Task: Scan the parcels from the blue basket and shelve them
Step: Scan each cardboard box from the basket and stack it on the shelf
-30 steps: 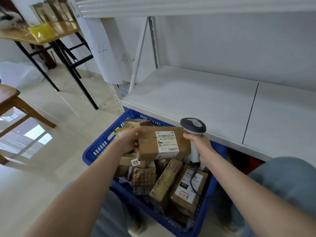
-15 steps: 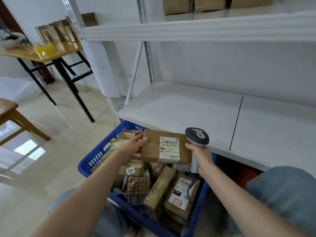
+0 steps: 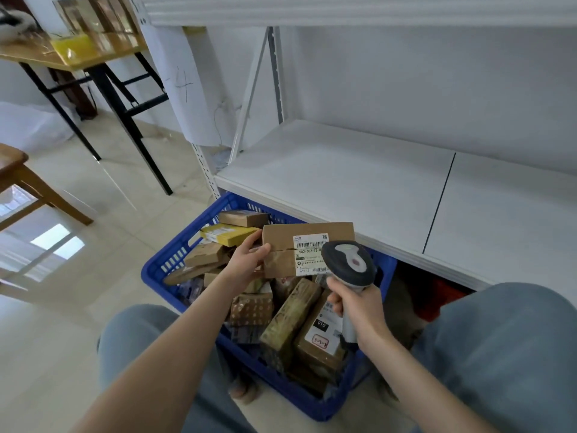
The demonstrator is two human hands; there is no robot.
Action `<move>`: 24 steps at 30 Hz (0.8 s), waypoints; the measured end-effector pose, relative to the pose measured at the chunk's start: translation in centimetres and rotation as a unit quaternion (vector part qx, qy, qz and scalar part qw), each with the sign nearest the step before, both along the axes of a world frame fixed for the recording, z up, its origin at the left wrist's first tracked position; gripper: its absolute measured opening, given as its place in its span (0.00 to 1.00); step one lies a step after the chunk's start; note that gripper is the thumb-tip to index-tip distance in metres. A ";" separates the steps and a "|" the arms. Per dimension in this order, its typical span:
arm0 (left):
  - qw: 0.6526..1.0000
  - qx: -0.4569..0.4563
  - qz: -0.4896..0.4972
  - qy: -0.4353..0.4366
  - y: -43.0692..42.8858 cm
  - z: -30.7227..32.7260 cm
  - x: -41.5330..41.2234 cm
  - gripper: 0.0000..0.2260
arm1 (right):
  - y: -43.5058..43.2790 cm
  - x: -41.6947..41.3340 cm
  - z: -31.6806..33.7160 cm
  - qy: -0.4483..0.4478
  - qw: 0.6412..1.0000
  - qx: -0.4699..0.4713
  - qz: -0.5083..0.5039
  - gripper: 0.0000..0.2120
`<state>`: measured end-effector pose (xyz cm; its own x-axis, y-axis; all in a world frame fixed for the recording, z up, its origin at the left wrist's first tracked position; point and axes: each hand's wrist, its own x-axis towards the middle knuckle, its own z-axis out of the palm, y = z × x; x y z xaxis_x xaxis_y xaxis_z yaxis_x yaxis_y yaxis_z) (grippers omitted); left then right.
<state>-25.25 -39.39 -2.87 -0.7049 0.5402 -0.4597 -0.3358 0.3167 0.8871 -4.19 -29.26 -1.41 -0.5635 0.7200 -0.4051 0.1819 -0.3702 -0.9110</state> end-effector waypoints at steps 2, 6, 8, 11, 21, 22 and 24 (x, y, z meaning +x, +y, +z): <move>1.000 0.000 0.005 -0.003 -0.2 -0.4 0.2 0.23 | -1.1 0.5 -0.5 -0.013 1.000 -0.013 0.006 0.06; 1.000 -0.003 0.001 -0.014 -0.5 -0.8 0.6 0.24 | -2.6 1.0 -0.5 -0.013 1.000 -0.012 0.000 0.07; 1.000 0.000 0.002 -0.016 -0.4 -0.9 0.8 0.24 | -2.9 1.1 -0.4 -0.013 1.000 -0.004 0.001 0.06; 1.000 0.005 0.004 -0.021 0.0 -1.0 1.1 0.24 | -3.2 1.4 -0.2 -0.027 1.000 -0.003 0.008 0.09; 1.000 0.003 0.002 -0.018 0.7 -0.5 1.2 0.23 | -2.9 1.7 0.4 -0.057 0.998 0.013 0.034 0.09; 1.000 0.001 0.002 -0.015 0.8 -0.4 1.1 0.23 | -2.8 1.6 0.4 -0.061 0.997 0.018 0.036 0.09; 1.000 -0.001 0.001 -0.013 0.9 -0.5 1.0 0.23 | -2.8 1.6 0.3 -0.066 0.997 0.027 0.036 0.10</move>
<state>-24.25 -38.53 -3.39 -0.6938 0.5379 -0.4789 -0.3593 0.3179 0.8774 -2.62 -32.04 -1.11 -0.5588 0.7018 -0.4418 0.3265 -0.3036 -0.8951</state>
